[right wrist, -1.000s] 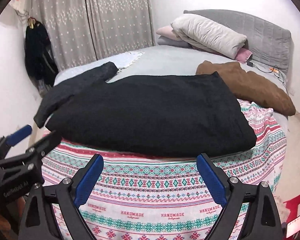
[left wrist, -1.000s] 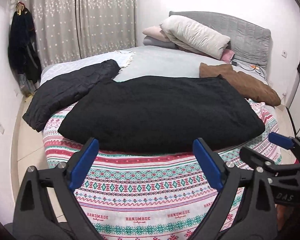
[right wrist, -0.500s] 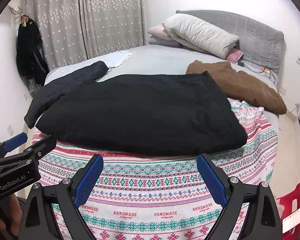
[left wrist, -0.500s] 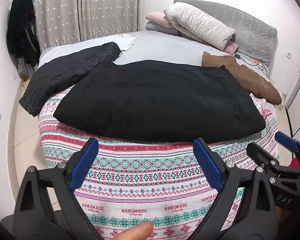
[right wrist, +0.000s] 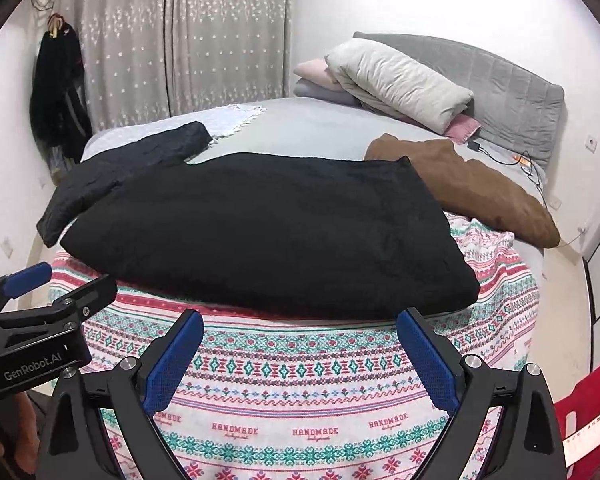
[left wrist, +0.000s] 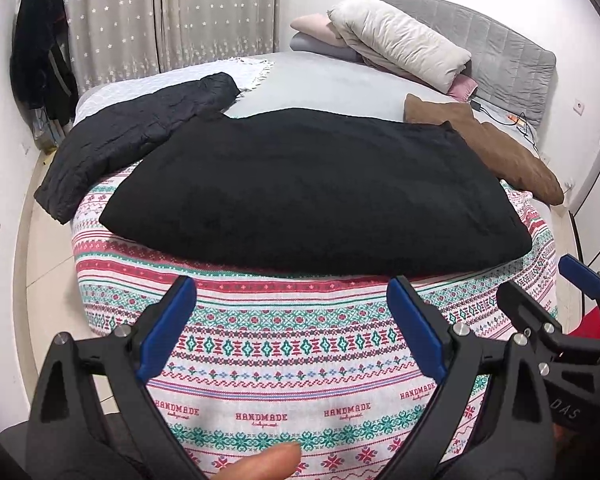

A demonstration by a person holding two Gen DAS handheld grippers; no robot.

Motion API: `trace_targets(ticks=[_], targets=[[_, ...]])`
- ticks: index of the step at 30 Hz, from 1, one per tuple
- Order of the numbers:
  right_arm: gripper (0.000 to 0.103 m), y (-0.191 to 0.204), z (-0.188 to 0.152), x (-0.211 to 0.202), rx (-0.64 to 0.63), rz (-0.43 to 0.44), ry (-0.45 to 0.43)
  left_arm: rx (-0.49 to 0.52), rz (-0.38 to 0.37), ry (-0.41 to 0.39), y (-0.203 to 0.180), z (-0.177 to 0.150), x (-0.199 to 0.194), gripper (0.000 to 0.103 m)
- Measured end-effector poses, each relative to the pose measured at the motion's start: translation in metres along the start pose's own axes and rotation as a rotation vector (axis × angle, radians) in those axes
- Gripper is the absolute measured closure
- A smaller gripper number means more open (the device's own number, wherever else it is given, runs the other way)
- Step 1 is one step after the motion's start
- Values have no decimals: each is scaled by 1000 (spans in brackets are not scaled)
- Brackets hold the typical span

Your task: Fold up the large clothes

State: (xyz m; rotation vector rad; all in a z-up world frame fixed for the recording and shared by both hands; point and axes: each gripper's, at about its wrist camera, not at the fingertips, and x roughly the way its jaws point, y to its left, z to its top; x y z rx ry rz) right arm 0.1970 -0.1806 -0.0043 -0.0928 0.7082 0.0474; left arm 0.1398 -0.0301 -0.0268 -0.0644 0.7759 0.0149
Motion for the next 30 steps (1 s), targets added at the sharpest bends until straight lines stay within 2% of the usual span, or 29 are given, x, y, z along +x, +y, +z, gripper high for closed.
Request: trace_targets(ticks=[14, 19, 30], targets=[[5, -3, -2, 3, 12, -8, 18, 5, 5, 13, -2, -1, 2, 7], [5, -3, -2, 3, 13, -9, 17, 5, 10, 11, -2, -2, 1, 2], [5, -4, -2, 2, 12, -11, 19, 17, 24, 17, -2, -3, 4, 1]])
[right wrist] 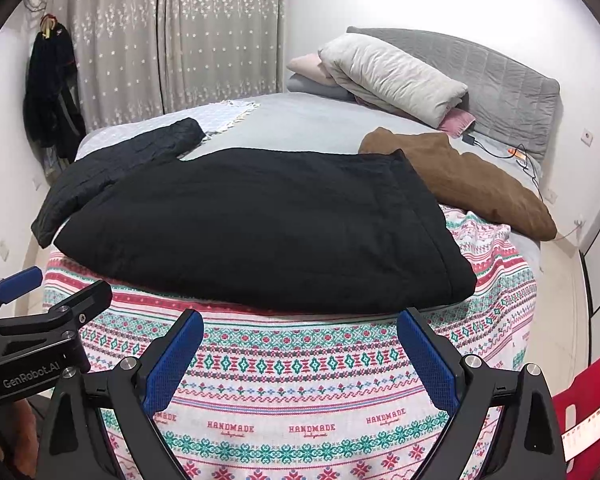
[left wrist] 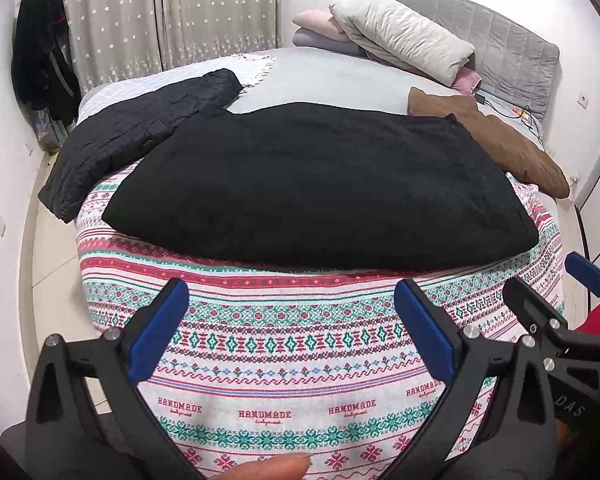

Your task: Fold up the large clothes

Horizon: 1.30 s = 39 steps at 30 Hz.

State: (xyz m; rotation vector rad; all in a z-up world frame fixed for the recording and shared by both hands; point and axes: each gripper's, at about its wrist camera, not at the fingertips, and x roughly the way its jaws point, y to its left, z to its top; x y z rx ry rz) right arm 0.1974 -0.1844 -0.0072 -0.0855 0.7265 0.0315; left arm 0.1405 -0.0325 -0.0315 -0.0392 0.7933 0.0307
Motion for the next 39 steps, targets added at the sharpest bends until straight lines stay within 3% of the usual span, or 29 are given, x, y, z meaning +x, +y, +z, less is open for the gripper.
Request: trace_targets(ticks=[11, 39], targets=[[0, -5, 1, 3, 37, 37, 8, -1, 1, 8, 0, -1, 1, 1], [0, -3, -1, 4, 31, 9, -1, -17, 1, 16, 4, -2, 2, 1]])
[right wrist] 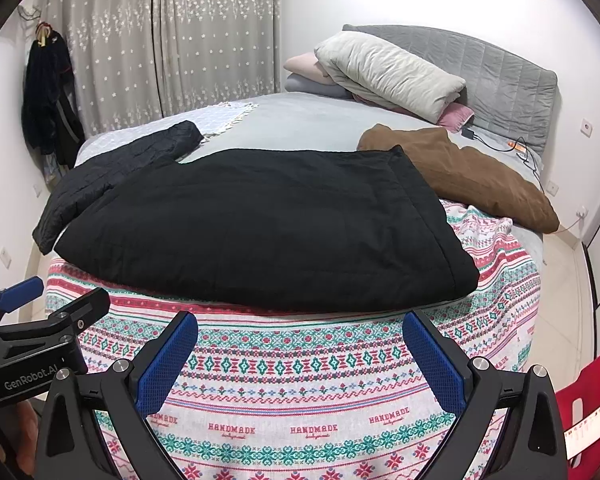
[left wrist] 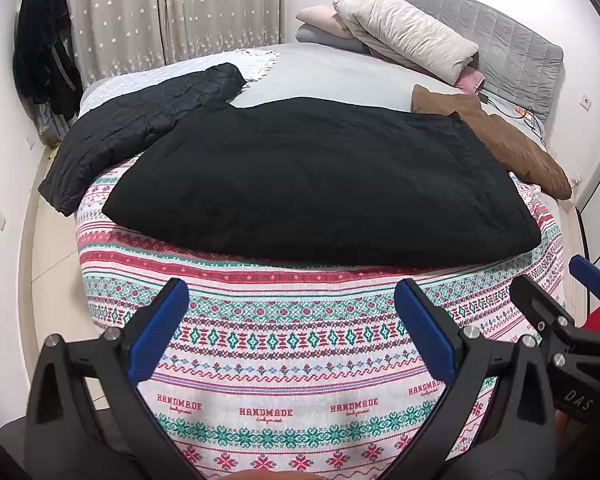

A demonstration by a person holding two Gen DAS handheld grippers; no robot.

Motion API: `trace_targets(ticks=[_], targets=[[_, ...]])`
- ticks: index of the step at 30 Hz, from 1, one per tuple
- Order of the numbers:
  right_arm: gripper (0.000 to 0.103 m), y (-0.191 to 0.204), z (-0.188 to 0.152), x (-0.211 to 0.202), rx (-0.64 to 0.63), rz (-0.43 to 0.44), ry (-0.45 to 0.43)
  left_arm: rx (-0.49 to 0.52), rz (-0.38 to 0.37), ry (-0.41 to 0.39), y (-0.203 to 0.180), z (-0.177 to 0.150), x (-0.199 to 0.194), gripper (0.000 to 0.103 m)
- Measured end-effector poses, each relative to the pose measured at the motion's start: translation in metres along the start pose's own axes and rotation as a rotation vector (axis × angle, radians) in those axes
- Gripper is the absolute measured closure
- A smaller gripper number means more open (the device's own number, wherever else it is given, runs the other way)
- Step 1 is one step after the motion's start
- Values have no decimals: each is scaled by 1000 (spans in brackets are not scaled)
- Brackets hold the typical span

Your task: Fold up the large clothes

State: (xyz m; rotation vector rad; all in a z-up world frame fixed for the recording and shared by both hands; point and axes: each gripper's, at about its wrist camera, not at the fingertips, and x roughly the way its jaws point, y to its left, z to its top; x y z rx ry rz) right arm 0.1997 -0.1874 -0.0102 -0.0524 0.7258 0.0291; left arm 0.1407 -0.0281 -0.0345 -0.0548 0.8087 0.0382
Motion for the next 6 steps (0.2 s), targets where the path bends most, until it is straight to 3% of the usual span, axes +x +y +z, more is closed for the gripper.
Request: trace_targets(ticks=[6], targets=[[0, -2, 0, 0, 1, 1, 1, -1, 3, 1, -1, 0, 1, 1]])
